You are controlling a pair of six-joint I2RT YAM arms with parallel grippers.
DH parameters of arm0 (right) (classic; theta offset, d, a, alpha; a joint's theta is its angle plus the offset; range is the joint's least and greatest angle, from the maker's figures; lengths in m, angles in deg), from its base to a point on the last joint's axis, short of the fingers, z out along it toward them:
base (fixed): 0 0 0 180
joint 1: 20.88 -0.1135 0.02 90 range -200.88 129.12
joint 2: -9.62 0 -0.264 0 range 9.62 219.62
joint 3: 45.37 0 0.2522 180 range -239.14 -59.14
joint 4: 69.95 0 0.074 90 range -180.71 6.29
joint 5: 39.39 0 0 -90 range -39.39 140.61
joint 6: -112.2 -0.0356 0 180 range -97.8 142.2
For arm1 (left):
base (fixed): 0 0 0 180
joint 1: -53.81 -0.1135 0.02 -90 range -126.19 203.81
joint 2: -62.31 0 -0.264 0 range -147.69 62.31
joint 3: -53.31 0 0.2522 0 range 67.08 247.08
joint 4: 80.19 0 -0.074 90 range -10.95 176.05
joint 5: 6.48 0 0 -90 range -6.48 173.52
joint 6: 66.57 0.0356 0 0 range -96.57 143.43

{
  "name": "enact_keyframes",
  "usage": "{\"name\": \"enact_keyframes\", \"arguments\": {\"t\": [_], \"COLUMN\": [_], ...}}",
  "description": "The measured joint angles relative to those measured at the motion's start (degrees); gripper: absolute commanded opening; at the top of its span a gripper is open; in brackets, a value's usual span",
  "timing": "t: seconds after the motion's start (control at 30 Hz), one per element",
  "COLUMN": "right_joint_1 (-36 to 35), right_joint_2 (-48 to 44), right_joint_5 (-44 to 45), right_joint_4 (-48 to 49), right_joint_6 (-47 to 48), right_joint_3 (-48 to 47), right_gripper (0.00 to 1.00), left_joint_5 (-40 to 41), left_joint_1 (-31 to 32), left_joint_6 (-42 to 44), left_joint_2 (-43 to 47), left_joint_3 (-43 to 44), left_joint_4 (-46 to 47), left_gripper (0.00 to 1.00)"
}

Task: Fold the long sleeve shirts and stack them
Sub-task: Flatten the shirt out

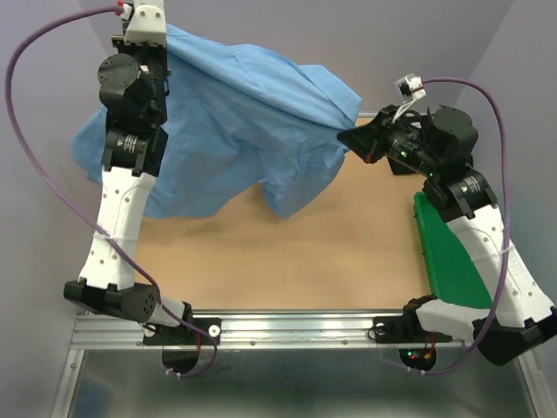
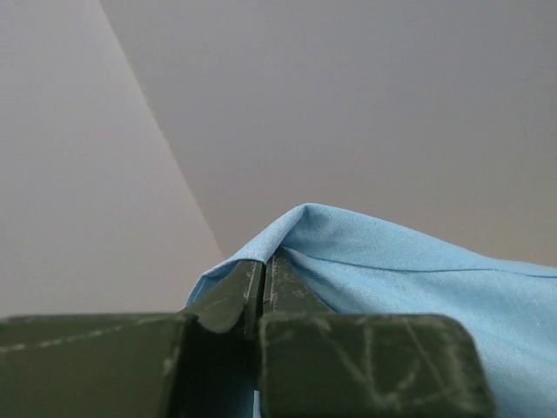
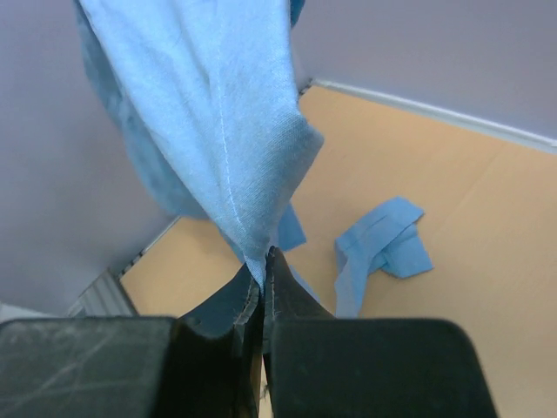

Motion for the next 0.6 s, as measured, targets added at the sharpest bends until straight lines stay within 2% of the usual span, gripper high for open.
{"name": "enact_keyframes", "arguments": {"t": [0.1, 0.23, 0.5, 0.6], "right_joint_1": [0.00, 0.00, 0.20, 0.26], "right_joint_2": [-1.66, -1.99, 9.51, 12.31], "right_joint_5": [6.10, 16.61, 30.23, 33.53], "right_joint_4": [0.04, 0.57, -1.40, -2.75], "right_joint_6": [-0.07, -0.09, -0.15, -0.02], "right_joint_3": [1.05, 6.47, 14.36, 15.13], "right_gripper": [0.01, 0.01, 0.01, 0.01], "left_joint_5": [-2.14, -5.42, -10.86, -12.94], "left_joint_1": [-0.02, 0.00, 0.17, 0.33], "left_joint_6": [-2.64, -7.02, -14.14, -18.12], "left_joint_2": [-3.30, -9.49, -30.49, -32.13], "left_joint_3": [-1.14, -8.70, -15.54, -18.53], "left_joint_4": [0.15, 1.64, -0.17, -2.71], "left_gripper": [0.11, 0.11, 0.10, 0.10]}}
